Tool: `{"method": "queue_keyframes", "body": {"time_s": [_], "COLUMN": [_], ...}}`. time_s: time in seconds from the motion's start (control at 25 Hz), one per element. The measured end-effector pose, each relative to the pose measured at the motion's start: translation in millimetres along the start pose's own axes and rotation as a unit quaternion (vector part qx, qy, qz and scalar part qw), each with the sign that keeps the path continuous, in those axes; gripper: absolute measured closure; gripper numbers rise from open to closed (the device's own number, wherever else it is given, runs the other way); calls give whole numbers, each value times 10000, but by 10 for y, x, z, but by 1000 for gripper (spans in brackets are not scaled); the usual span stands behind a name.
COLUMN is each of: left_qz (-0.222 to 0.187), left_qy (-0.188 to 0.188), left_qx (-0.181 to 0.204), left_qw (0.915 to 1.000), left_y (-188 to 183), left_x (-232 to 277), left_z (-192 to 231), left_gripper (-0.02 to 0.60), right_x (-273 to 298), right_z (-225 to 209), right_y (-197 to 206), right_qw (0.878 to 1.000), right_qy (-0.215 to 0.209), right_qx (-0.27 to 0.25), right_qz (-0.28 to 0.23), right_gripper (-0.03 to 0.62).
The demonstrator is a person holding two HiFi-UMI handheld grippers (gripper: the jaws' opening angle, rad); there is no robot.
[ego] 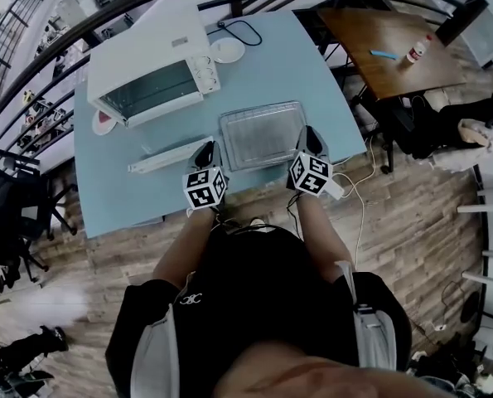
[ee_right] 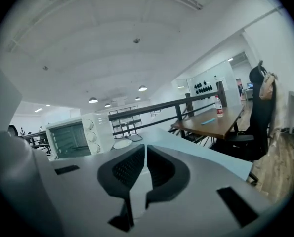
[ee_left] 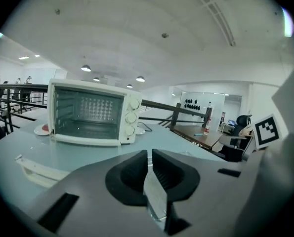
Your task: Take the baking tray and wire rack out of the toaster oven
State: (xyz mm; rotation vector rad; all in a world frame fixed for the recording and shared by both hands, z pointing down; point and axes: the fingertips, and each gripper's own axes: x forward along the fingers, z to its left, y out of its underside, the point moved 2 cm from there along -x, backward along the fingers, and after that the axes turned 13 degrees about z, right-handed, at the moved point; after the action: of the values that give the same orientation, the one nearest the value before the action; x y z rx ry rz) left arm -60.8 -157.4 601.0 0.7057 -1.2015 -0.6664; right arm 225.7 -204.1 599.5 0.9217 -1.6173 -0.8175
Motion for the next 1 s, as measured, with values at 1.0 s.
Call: {"method": "queue_keyframes", "body": {"time_s": [1.0], "left_qz": [-1136], "left_qy": [-1308], "left_qx": [4], "left_qw": [9849], "left_y": [-1016], "left_x": [-1480], "left_z": [859], "left_gripper": [561], "right_x": [-511], "right_z": [2418], "right_y": [-1122], "right_qw": [9456], "right_qy": [-2746], "right_qx": [-1370], "right_qz": [-1076], "right_gripper": [594]}}
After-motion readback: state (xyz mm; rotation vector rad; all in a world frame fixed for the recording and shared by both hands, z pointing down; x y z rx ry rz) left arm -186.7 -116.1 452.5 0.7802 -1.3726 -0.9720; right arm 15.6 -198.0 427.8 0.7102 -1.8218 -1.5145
